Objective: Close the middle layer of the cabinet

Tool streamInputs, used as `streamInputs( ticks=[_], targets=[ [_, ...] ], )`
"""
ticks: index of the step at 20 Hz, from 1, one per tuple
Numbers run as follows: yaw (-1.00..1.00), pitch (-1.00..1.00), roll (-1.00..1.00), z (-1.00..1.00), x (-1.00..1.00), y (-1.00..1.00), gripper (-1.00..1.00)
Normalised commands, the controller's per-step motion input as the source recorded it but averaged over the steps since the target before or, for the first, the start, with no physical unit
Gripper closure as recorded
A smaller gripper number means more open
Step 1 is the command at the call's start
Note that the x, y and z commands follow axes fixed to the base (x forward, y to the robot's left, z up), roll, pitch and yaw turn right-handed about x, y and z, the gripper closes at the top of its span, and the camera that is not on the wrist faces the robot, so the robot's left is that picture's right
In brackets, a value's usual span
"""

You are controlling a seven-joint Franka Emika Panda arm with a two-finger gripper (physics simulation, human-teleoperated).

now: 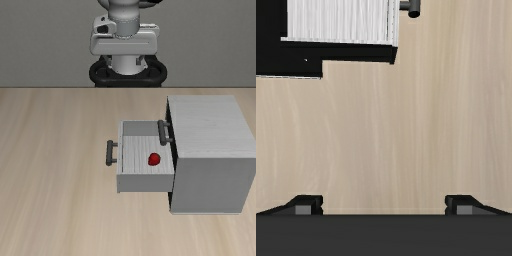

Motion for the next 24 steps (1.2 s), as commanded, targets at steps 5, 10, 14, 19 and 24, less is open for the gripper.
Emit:
streamInputs(
  ticks=[5,10,14,19,24],
  targets=[
    [0.0,0.0,0.0,0.0,0.0,-1.0,-1.0],
    [0.0,0.0,0.0,0.0,0.0,-1.0,-1.0],
    [0.0,0.0,0.0,0.0,0.25,-0.75,-1.0],
    [0.0,0.0,0.0,0.0,1.0,0.0,-1.0],
    [0.0,0.0,0.0,0.0,1.0,0.0,-1.0]
  ],
)
